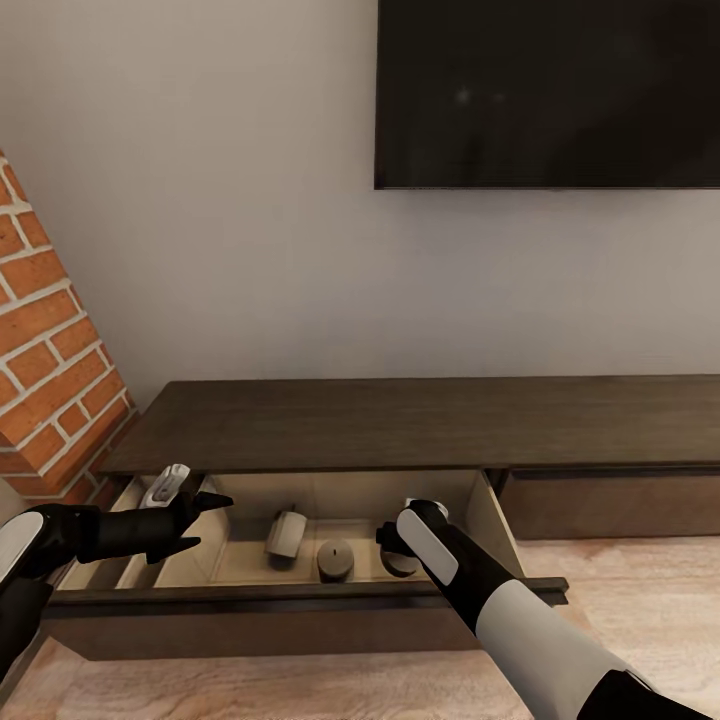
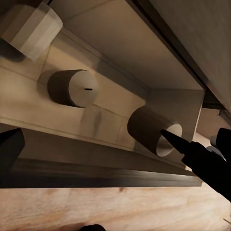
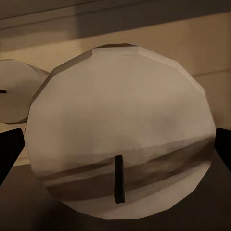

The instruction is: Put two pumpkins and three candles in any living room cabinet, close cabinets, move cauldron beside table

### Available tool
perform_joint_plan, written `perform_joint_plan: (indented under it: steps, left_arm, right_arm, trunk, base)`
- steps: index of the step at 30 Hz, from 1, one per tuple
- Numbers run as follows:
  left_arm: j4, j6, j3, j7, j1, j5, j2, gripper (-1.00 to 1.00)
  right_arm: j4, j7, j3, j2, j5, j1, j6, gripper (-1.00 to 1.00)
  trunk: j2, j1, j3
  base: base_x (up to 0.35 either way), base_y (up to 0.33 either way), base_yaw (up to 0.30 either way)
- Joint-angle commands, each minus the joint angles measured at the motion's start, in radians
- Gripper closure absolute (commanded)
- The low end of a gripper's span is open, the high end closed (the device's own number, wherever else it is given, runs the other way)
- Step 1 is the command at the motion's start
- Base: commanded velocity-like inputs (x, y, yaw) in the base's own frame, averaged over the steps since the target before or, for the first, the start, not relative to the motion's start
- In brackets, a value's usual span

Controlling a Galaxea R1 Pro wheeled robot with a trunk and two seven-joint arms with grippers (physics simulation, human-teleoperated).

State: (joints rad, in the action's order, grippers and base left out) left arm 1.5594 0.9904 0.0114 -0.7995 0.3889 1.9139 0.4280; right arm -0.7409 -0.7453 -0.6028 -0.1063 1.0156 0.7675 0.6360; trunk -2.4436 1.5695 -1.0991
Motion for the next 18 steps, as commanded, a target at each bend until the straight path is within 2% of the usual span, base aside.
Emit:
perform_joint_plan:
  steps: [1, 18]
  left_arm:
    - [0.001, 0.002, 0.001, -0.01, 0.001, 0.01, 0.0, -1.0]
    - [0.001, 0.002, 0.001, -0.01, 0.001, 0.009, 0.001, -1.0]
  right_arm:
    - [-0.001, -0.008, -0.003, 0.0, 0.008, 0.001, 0.001, 1.0]
    - [0.0, -0.008, -0.003, 0.0, 0.008, 0.001, -0.018, 1.0]
  trunk:
    - [0.0, 0.0, -0.001]
    - [0.0, 0.0, -0.001]
  base:
    - [0.0, 0.0, 0.0]
    - [0.03, 0.0, 0.0]
